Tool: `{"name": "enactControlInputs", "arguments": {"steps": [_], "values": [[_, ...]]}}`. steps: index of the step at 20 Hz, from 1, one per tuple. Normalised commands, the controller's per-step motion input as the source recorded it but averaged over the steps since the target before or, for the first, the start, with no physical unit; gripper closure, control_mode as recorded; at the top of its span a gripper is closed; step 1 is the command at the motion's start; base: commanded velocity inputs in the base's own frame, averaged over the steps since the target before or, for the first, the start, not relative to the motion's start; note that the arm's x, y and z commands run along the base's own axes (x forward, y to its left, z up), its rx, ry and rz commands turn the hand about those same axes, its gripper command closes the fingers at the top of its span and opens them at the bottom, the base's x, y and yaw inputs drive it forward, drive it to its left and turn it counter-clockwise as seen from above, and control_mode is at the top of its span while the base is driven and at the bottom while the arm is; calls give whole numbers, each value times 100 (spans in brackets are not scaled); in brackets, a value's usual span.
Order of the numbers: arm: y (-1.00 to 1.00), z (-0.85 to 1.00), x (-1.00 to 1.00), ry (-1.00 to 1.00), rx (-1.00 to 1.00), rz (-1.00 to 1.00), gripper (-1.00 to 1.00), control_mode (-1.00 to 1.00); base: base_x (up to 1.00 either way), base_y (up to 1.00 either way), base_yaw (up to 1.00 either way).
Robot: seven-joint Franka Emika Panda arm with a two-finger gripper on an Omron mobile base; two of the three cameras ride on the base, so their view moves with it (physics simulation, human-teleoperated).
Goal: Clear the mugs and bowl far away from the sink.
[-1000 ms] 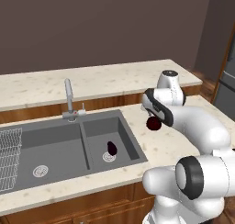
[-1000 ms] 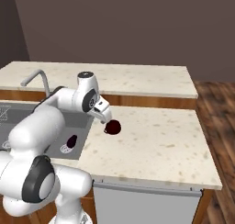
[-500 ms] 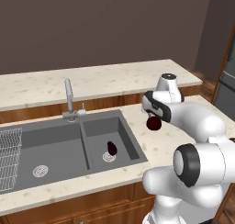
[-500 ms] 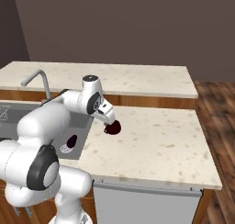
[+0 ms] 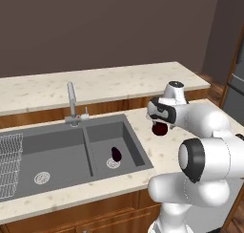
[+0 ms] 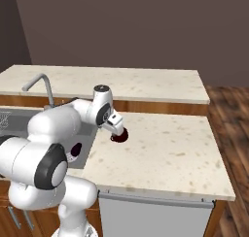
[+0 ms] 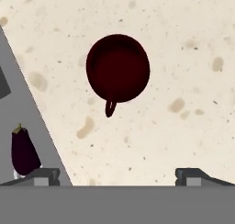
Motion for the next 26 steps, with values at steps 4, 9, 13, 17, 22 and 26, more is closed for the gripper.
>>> {"name": "enactControlInputs", "arguments": {"steps": [4, 9, 13, 17, 22, 26], "values": [[-1, -12, 14, 0, 2, 0, -100, -100, 0, 0, 0], [0, -2, 28, 0, 0, 0, -100, -100, 0, 0, 0], [-1, 0, 38, 0, 0, 0, -100, -100, 0, 0, 0], [-8, 0, 35, 0, 0, 0, -100, -100, 0, 0, 0], [-8, -2, 14, 0, 0, 0, -100, -100, 0, 0, 0], [-7, -4, 0, 0, 0, 0, -100, -100, 0, 0, 0]]}}
